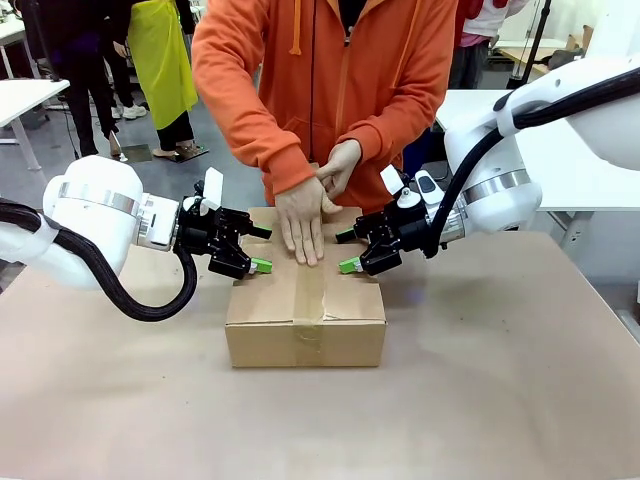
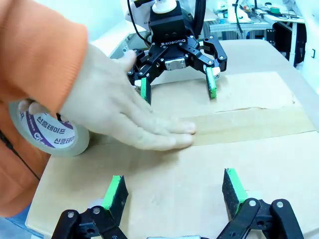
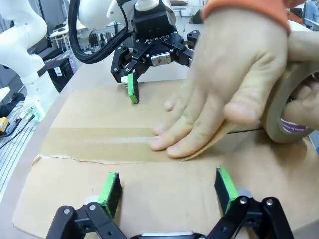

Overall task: Pack the gift set into the box.
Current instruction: Press and hold the closed box until the human finishes sealing it.

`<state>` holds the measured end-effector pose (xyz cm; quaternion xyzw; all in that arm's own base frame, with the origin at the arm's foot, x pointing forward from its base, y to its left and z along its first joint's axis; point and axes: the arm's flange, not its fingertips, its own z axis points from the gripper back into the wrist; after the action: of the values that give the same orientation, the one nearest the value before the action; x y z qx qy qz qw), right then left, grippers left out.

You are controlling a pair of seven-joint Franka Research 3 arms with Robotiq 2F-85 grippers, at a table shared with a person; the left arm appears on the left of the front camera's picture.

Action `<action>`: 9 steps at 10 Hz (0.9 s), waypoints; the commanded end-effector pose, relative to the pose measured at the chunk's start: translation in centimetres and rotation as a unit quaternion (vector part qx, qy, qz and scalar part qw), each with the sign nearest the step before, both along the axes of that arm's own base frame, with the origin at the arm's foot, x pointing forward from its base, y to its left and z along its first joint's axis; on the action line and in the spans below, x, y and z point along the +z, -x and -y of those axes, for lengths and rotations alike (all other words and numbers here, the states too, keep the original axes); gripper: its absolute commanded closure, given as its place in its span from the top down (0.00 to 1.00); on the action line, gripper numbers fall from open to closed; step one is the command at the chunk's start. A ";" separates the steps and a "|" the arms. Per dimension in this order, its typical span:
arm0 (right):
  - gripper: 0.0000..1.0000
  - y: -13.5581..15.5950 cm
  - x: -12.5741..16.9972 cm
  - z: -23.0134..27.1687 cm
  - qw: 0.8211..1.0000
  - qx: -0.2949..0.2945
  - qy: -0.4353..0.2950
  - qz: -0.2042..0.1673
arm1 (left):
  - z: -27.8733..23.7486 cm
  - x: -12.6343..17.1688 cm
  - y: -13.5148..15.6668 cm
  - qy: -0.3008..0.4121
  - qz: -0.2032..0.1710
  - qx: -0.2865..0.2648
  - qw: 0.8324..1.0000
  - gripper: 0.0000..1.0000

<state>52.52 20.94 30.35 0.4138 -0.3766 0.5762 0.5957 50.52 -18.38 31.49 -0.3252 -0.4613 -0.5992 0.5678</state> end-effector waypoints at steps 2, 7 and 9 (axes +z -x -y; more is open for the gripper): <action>1.00 0.0 -0.3 0.0 1.000 0.002 0.000 0.004 | -0.1 -0.2 0.1 0.001 0.006 -0.002 1.000 1.00; 1.00 0.0 -0.3 0.0 1.000 0.002 0.000 0.004 | -0.1 -0.2 0.1 0.001 0.006 -0.002 1.000 1.00; 1.00 0.0 -0.3 0.0 1.000 0.002 0.000 0.004 | -0.1 -0.2 0.1 0.001 0.006 -0.002 1.000 1.00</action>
<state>52.49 20.93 30.28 0.4141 -0.3761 0.5760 0.5961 50.50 -18.38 31.43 -0.3254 -0.4610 -0.5992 0.5680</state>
